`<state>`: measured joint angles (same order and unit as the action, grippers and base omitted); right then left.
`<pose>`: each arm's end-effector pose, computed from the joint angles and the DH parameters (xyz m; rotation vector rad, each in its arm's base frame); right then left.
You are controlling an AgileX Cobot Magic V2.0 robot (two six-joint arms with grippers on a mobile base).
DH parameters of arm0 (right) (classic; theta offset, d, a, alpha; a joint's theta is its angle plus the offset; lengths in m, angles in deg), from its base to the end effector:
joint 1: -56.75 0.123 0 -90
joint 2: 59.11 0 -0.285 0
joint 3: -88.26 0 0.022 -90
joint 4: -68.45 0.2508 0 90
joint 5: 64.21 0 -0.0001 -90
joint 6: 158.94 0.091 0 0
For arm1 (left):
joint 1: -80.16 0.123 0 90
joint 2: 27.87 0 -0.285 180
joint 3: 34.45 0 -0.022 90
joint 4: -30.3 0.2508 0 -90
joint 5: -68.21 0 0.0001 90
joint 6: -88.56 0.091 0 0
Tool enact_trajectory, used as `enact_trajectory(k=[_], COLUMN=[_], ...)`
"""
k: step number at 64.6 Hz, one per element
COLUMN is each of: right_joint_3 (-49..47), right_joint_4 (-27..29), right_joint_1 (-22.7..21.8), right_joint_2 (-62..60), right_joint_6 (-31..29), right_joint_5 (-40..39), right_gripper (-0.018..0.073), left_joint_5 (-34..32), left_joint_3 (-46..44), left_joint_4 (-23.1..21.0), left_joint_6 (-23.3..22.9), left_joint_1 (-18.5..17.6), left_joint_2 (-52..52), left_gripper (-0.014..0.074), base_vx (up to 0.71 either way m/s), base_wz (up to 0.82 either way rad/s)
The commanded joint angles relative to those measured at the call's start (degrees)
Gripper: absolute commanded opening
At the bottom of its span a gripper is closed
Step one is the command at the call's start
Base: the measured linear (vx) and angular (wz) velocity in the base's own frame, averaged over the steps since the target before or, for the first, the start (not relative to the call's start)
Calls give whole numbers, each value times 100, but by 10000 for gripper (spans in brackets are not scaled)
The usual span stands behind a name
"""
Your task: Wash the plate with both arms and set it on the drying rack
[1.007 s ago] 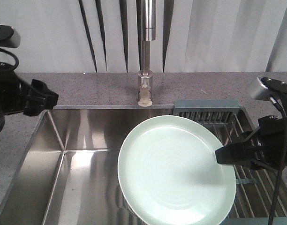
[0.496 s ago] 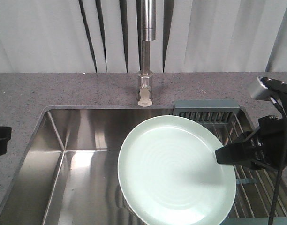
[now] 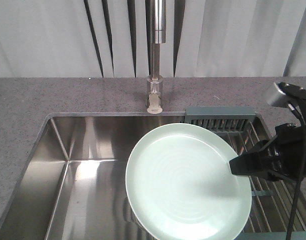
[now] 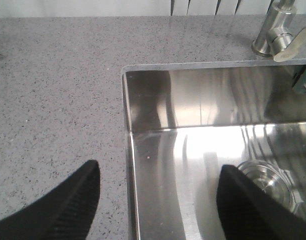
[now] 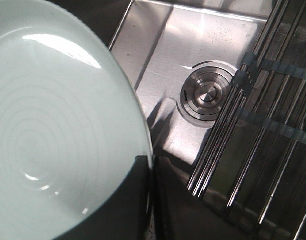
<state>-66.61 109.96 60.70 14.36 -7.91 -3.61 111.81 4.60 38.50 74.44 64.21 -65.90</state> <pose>0.2013 0.0666 0.3151 -0.4110 2.5069 0.7963 0.0920 -0.0170 0.3302 0.0835 2.1002 -0.1501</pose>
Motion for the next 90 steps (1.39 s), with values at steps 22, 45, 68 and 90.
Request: enact_trajectory(k=[22,45,68,90], right_joint_3=[-132,-132,-132,-194], right_joint_4=[284,284,290,247], right_joint_1=[-7,-7,-7,51], right_joint_2=[-114,-114,-114,107], right_joint_6=[-44,-44,-26,-473], right_joint_5=[-85,-85,-100,-104], right_gripper=[-1,-1,-1,-1], left_joint_5=[-344,-344,-344,-344], left_joint_3=[-141,-141,-141,-141], left_joint_4=[40,40,42,42], left_joint_6=[-34,-34,-34,-34], left_joint_1=[-17,-17,-17,-17], left_joint_2=[33,33,33,33], left_gripper=[465,465,464,464], base_vx=[0,0,0,0], base_wz=[0,0,0,0])
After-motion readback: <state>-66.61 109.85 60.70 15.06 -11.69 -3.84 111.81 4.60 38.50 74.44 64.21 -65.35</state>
